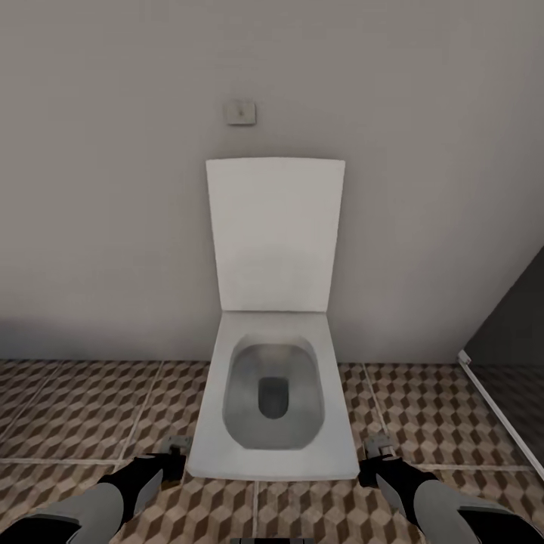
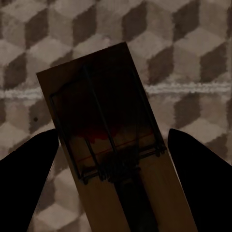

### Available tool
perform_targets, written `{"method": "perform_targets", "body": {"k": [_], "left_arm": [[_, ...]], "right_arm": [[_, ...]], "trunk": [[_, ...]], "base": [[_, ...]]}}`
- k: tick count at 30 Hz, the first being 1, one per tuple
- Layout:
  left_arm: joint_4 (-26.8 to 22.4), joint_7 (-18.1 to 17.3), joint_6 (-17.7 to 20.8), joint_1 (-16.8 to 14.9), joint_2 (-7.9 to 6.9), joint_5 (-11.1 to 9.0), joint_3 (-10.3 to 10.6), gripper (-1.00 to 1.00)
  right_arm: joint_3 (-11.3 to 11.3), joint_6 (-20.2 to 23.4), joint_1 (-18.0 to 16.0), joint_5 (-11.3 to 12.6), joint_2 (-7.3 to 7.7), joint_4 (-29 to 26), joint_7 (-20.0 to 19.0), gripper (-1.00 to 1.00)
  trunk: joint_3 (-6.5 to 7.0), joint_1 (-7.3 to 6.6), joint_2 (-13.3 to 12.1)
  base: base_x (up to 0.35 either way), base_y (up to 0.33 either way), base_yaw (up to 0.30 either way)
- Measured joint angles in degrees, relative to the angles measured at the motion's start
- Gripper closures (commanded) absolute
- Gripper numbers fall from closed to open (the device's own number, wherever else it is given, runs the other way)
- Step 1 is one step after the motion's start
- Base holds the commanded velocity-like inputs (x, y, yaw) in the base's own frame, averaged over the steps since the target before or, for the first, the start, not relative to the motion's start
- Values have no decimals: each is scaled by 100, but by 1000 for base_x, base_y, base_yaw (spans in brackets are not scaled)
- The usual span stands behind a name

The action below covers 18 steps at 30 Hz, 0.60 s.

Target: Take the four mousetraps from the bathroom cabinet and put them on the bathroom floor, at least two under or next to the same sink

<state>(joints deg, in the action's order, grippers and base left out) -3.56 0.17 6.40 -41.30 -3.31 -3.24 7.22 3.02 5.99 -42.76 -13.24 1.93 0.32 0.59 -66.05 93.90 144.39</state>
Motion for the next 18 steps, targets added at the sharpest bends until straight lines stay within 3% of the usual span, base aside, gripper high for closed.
{"method": "perform_targets", "body": {"k": [7, 18], "left_arm": [[0, -7, -13, 0, -7, -7, 11, 100], [0, -9, -21, 0, -11, -24, -25, 100]], "right_arm": [[4, 0, 0, 0, 0, 0, 0, 100], [-18, 8, 0, -15, 0, 0, 0, 100]], "trunk": [[0, 1, 0], [0, 2, 0]], "base": [[240, 0, 0], [29, 0, 0]]}}
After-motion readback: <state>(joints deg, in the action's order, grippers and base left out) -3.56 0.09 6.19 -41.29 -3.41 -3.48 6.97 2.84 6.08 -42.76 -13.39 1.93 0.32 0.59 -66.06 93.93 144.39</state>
